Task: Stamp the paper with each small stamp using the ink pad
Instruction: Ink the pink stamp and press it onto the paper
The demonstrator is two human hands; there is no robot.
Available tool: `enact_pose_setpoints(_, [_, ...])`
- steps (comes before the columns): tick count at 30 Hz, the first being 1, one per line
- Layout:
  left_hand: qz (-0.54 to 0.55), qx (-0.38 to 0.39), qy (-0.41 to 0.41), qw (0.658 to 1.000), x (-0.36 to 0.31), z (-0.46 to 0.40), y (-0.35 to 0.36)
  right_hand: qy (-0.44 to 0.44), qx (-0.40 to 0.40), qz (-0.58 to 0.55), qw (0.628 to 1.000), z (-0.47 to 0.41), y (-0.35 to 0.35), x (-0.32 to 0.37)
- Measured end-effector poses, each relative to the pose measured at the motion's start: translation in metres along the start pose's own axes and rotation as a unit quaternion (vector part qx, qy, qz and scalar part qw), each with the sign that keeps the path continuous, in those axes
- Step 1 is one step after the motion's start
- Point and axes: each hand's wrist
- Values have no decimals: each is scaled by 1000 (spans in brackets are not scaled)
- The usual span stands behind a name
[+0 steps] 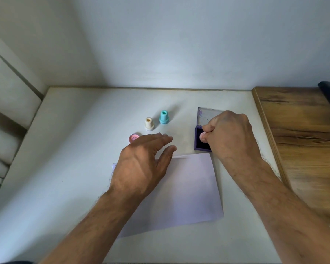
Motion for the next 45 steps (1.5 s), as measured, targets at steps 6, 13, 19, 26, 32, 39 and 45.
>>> enact_pose_setpoints(6, [13,-3,0,1000,-2,0,0,-9,-30,3,1000,3,3,-1])
enact_pose_setpoints(13, [9,11,-1,1000,-3,1,-3,-23,-41,5,999,5,5,0])
enact_pose_setpoints(19, [10,2,7,1000,-2,1,-3,-20,-16,10,1000,2,5,0])
enact_pose_setpoints(26, [8,5,5,1000,-5,2,-7,-15,-7,-17,1000,3,3,-3])
enact_pose_setpoints(32, [-5,15,10,1000,-4,2,-7,0,-10,-26,1000,1,4,-3])
enact_pose_setpoints(39, [-9,11,11,1000,-2,2,-7,-12,-23,-15,1000,2,6,-1])
enact_pose_setpoints(45, [-3,-2,22,1000,-1,2,-8,-7,-12,-13,1000,1,4,-1])
Point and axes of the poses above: each hand's wrist, its own z-axis away from the middle knuckle, its own y-axis out of the palm, x = y × z, and after that the axes turned 15 degrees about z, right-handed
